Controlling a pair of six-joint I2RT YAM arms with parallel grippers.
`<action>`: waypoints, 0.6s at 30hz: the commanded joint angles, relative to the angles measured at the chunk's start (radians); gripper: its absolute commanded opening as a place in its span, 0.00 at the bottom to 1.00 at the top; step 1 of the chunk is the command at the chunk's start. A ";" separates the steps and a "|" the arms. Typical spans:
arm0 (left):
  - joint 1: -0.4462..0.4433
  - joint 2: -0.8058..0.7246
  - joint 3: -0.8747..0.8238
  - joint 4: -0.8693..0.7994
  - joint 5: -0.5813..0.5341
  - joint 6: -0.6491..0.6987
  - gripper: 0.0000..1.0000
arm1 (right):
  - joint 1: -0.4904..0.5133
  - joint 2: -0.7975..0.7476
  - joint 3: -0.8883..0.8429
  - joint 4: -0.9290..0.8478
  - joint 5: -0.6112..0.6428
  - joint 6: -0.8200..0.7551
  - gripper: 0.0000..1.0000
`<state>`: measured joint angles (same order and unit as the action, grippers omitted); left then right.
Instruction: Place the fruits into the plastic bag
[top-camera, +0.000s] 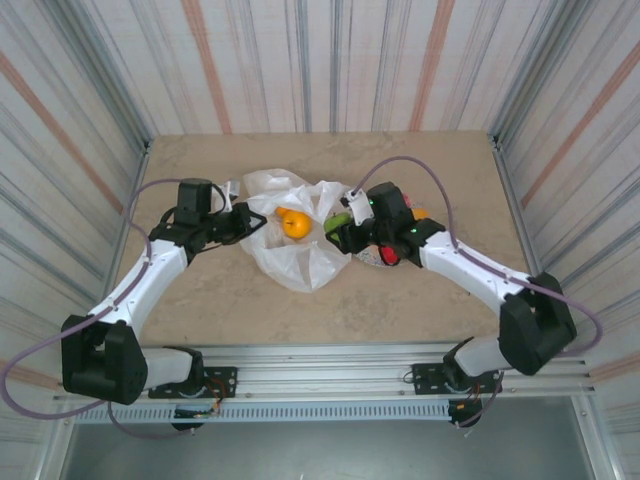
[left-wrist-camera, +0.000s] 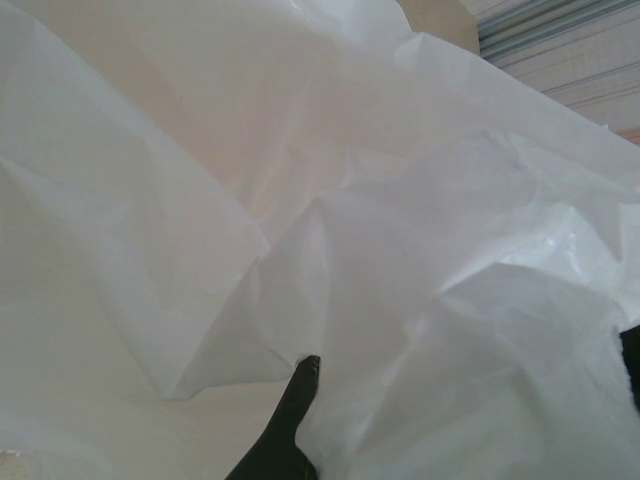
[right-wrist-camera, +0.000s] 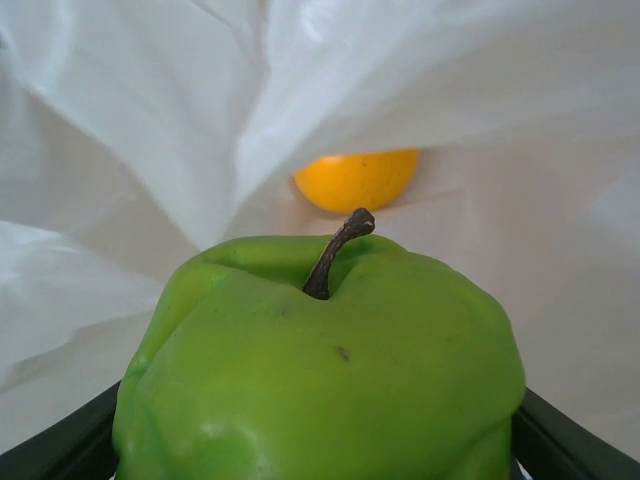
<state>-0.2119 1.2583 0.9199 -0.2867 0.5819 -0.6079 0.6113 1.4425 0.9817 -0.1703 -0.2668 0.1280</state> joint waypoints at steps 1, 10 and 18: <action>-0.007 -0.011 -0.012 0.006 0.007 -0.009 0.00 | 0.026 0.052 0.035 0.083 -0.041 0.026 0.63; -0.030 -0.001 -0.006 0.015 0.011 -0.011 0.00 | 0.108 0.196 0.072 0.218 -0.075 0.067 0.63; -0.049 0.000 -0.005 0.021 0.010 -0.020 0.00 | 0.145 0.372 0.226 0.334 -0.016 0.236 0.64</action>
<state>-0.2535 1.2587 0.9195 -0.2852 0.5819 -0.6151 0.7387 1.7599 1.1484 0.0917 -0.3065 0.2638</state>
